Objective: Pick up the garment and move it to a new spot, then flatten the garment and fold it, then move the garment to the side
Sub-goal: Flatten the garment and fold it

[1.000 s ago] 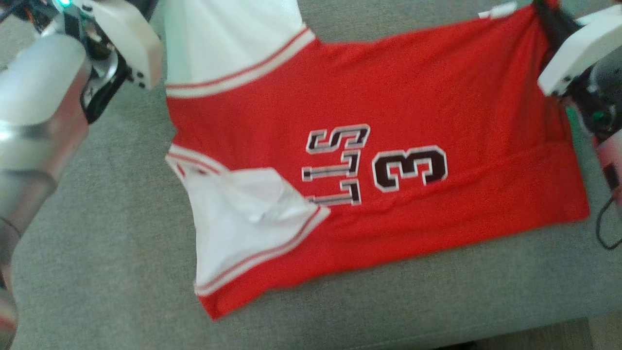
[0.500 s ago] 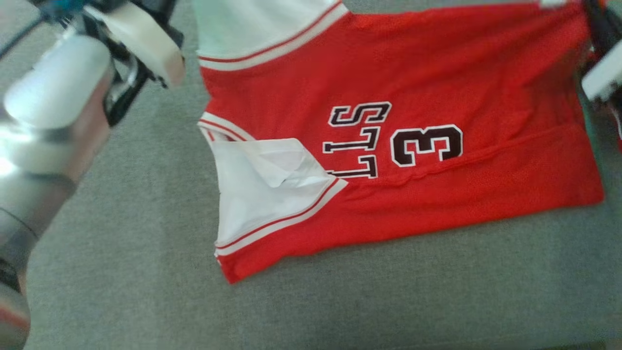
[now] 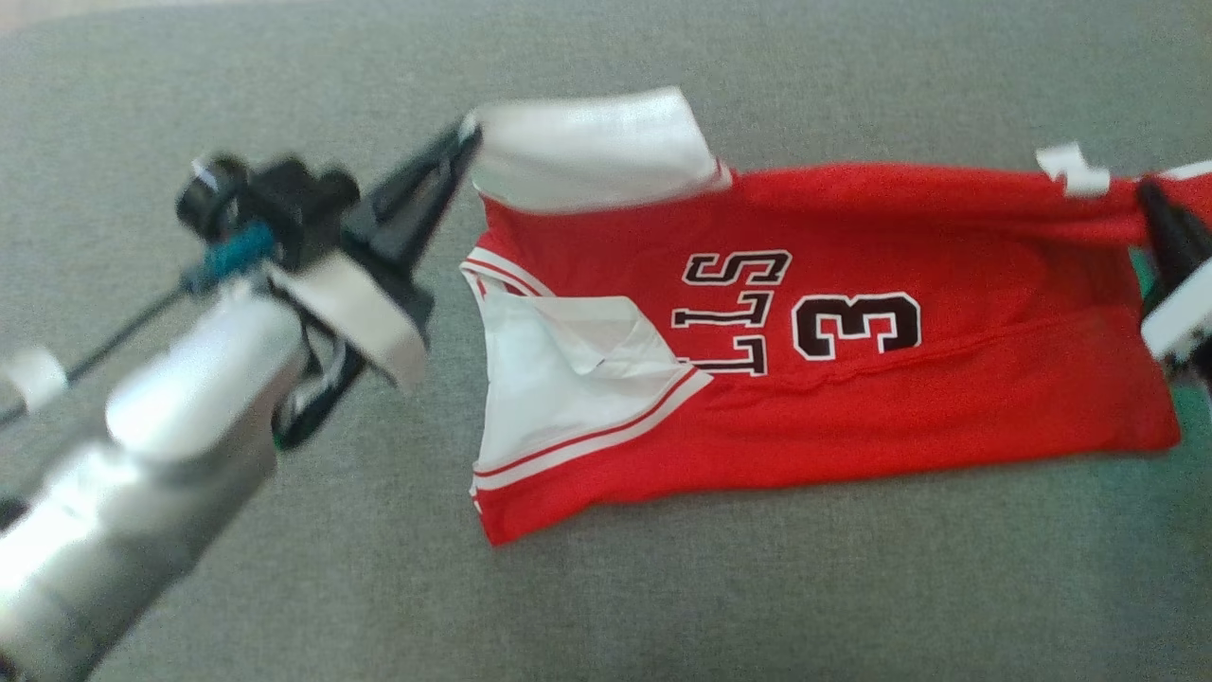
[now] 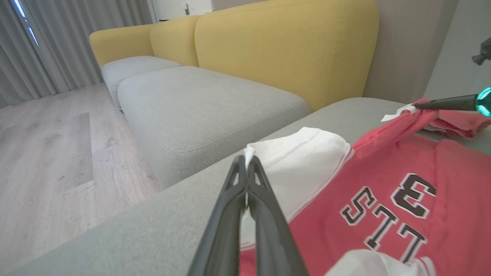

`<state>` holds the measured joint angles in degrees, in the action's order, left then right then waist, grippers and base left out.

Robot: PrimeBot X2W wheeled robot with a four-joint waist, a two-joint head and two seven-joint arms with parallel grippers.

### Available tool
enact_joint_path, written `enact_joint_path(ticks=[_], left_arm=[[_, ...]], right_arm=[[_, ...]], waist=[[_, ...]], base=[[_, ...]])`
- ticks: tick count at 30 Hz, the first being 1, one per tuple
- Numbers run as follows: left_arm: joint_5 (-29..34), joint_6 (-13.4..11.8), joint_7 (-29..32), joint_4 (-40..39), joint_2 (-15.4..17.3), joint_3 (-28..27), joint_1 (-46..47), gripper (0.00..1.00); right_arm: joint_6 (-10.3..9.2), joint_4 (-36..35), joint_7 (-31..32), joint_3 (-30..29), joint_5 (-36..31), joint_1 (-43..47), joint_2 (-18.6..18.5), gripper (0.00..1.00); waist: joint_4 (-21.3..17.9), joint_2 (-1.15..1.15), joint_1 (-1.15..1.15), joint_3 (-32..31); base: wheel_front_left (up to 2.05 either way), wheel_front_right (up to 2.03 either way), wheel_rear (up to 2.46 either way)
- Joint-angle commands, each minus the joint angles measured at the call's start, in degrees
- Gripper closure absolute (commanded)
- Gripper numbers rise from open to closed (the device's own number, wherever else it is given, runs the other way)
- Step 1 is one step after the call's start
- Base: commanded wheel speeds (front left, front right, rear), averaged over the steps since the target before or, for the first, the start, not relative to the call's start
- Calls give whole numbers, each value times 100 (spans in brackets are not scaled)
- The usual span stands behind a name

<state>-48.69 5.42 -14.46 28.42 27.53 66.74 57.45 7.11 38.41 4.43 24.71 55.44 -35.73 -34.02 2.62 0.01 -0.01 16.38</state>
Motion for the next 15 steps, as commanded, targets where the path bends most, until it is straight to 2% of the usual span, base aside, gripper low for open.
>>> enact_joint_path(ticks=[1, 8, 15], left_arm=[[92, -95, -52, -342, 335, -378, -119, 100], [411, -415, -53, -1333, 588, -633, -1413, 100], [579, -739, -53, -1898, 653, -684, -2506, 100]], right_arm=[[37, -201, -99, -31, 34, 267, -217, 100], [37, -342, -270, -270, -43, 970, -355, 100], [37, -490, -308, -580, -163, 1708, -240, 100]], waist=[[77, -1, 1, -131], [155, -1, 1, -393], [193, -1, 1, -574]], base=[[0, 0, 0], [0, 0, 0], [0, 0, 0]])
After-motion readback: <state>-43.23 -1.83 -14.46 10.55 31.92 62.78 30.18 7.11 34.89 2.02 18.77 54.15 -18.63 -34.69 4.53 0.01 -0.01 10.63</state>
